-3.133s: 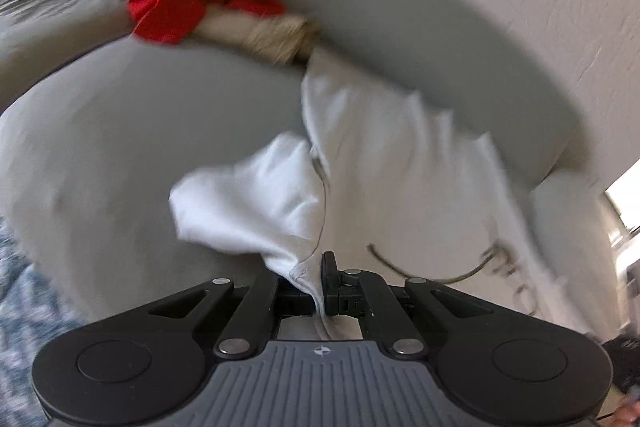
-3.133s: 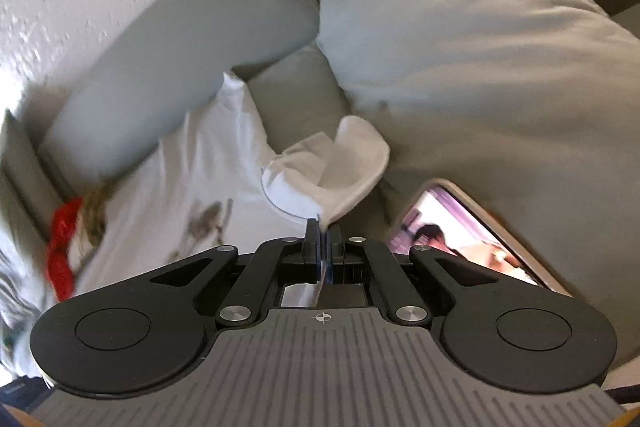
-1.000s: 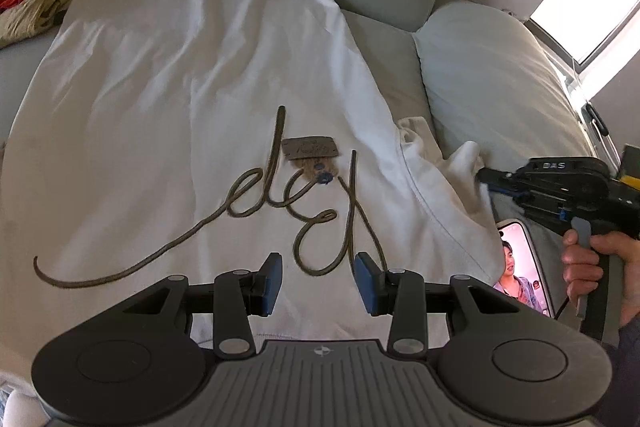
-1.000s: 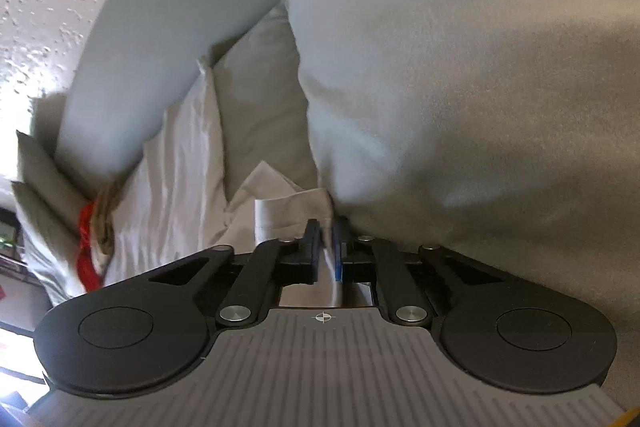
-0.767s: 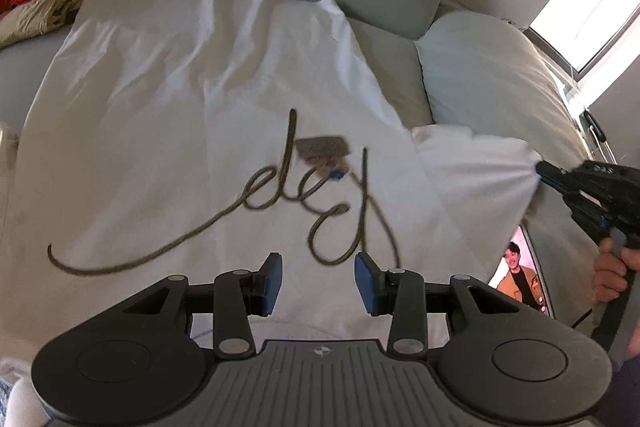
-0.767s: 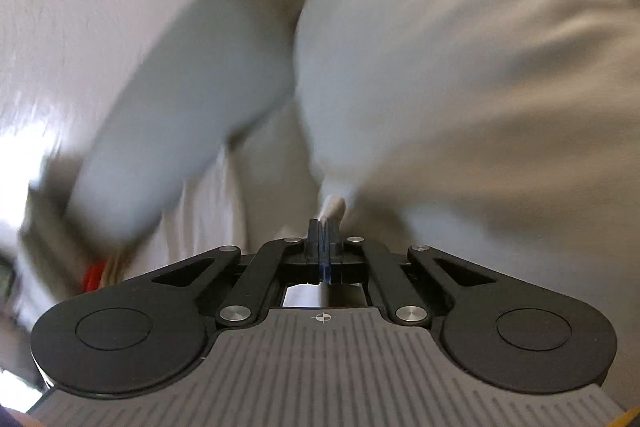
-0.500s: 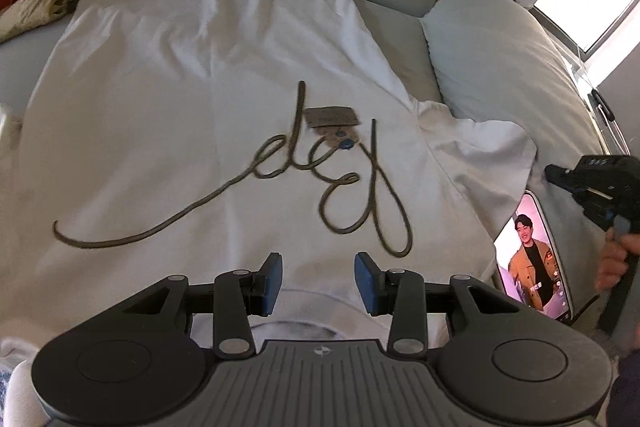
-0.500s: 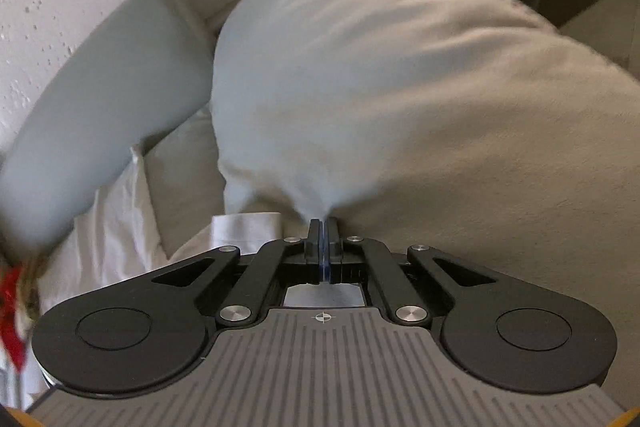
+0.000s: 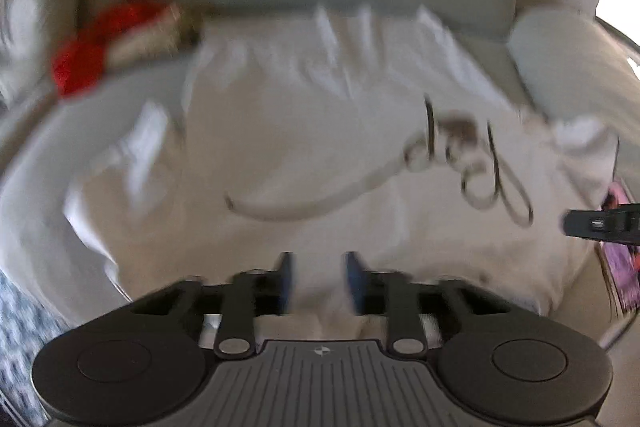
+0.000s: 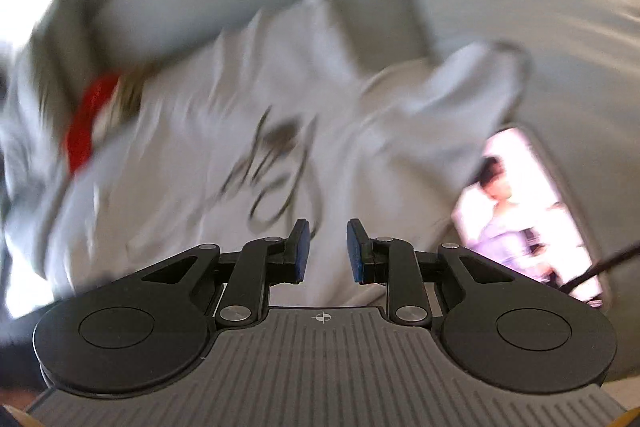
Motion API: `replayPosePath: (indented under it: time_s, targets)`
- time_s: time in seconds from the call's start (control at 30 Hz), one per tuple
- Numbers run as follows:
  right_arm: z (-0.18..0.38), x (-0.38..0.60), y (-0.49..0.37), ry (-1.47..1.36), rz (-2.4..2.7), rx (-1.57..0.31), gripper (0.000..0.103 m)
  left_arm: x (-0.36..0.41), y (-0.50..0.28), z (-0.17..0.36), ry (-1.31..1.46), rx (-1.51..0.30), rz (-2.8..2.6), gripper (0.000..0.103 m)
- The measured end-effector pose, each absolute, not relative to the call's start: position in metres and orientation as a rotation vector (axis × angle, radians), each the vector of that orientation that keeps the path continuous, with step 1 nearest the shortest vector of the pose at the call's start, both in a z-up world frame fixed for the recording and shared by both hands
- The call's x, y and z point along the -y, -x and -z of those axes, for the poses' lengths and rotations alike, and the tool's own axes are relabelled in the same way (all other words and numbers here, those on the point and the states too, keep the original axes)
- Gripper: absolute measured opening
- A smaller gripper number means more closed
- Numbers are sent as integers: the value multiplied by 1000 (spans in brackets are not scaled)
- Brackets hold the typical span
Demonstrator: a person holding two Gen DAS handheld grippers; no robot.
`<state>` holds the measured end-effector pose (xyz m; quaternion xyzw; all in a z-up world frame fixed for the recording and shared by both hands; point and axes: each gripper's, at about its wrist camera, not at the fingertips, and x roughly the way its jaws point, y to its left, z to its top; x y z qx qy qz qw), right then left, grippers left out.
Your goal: Fold clothes
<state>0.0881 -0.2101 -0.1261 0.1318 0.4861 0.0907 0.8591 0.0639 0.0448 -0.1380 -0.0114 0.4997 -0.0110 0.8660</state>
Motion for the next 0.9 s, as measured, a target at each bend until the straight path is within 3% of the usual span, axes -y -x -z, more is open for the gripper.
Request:
replayPosePath:
  time_s: [0.13,0.23,0.33,0.4,0.57,0.67,0.77,0.9]
  targets:
    - [148,186,-73,-161,-180,-1162,26,-57,-55,134,92,-1134,108,9]
    - [143,181,-56,-82,-150,-1182,25,-91,-37,117,258,-1066,129,21]
    - [126,188,-45,-180,-165,-1151,31,-142,-10,104,391,-894,33,42]
    - [111,193,-37,-278,-194,-1098,56,-181,8,104,514,-791,-69,43]
    - [82,169,-29,-369,-279,-990,56,-275,28,149,1037,-669,-258,41]
    - [71,151,-25,-352,-336,-974,56,-293,23,179,1272,-646,-170,41]
    - [63,137,-22,-329,-372,-966,56,-291,10,192,1333,-659,-73,50]
    - [59,127,-16,-290,-373,-963,56,-281,-13,206,1351,-677,-61,50]
